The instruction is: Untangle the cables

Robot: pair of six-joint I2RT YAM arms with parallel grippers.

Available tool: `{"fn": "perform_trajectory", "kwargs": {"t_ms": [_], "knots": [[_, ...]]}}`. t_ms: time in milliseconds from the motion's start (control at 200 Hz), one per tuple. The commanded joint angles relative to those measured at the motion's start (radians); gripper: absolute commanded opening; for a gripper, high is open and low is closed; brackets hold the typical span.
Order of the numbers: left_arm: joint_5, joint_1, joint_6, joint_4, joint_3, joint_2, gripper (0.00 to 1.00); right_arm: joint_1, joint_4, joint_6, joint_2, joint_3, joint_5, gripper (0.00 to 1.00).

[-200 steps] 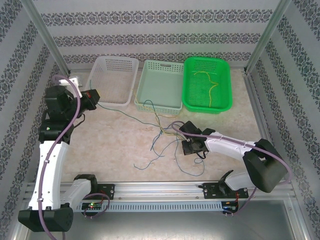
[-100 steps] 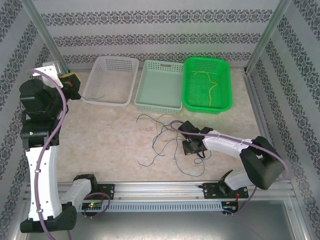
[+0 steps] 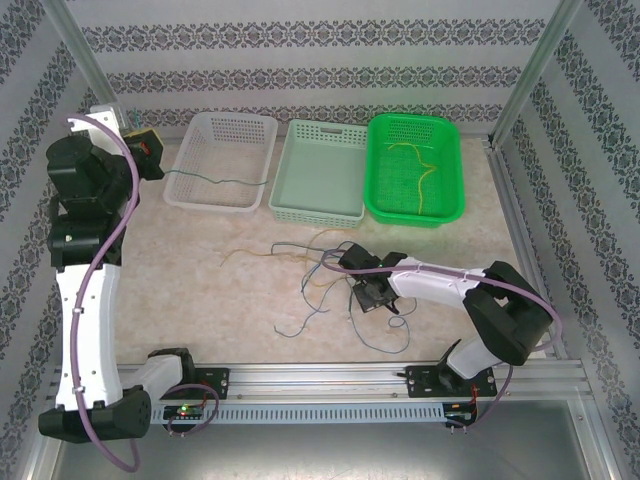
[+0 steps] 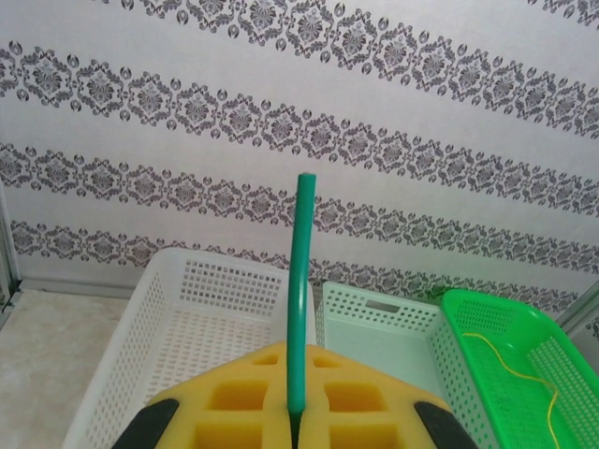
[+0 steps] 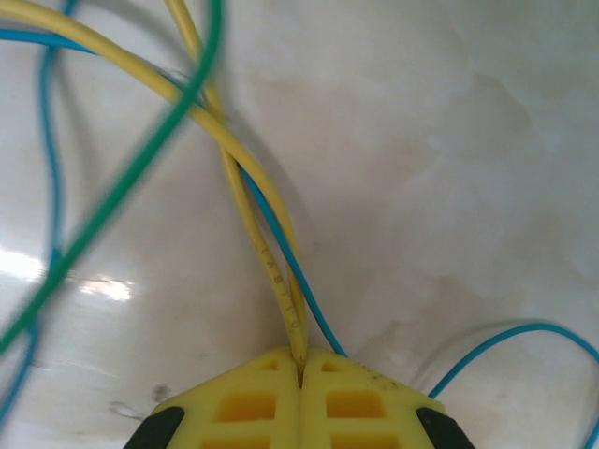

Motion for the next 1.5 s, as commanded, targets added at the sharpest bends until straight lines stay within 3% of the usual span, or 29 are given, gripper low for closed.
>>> {"fn": "perform_trajectory", "kwargs": {"t_ms": [0, 330, 555, 774, 1119, 1174, 1224, 1259, 1339, 1494], "knots": [[-0.018, 0.014, -0.005, 0.135, -0.012, 0.036, 0.0, 0.015, 0.049, -0.033, 0.01, 0.028, -0.04, 0.0], [-0.006, 0.014, -0.081, 0.41, -0.09, 0.194, 0.0, 0.014, 0.051, -0.01, 0.024, 0.013, -0.051, 0.0], [-0.086, 0.019, -0.143, 0.613, -0.138, 0.333, 0.0, 0.018, 0.062, -0.004, 0.027, 0.018, -0.067, 0.0], [-0.091, 0.019, -0.222, 0.799, -0.214, 0.494, 0.0, 0.025, 0.042, -0.006, 0.033, 0.037, -0.067, 0.0], [-0.021, 0.019, -0.282, 0.877, -0.363, 0.578, 0.0, 0.037, 0.026, -0.008, 0.037, 0.034, -0.061, 0.0], [-0.022, 0.019, -0.283, 0.855, -0.379, 0.578, 0.1, 0.041, 0.008, -0.013, 0.047, 0.045, -0.053, 0.0], [-0.024, 0.019, -0.29, 0.83, -0.395, 0.572, 0.38, 0.043, 0.003, -0.012, 0.054, 0.049, -0.053, 0.0], [-0.021, 0.017, -0.291, 0.813, -0.403, 0.564, 0.65, 0.046, 0.005, -0.012, 0.056, 0.049, -0.05, 0.0], [-0.032, 0.004, -0.257, 0.742, -0.403, 0.526, 0.99, 0.052, 0.012, -0.006, 0.052, 0.046, -0.047, 0.0], [-0.126, -0.037, -0.177, 0.606, -0.397, 0.393, 1.0, 0.058, 0.019, -0.009, 0.015, 0.046, -0.037, 0.13]]}}
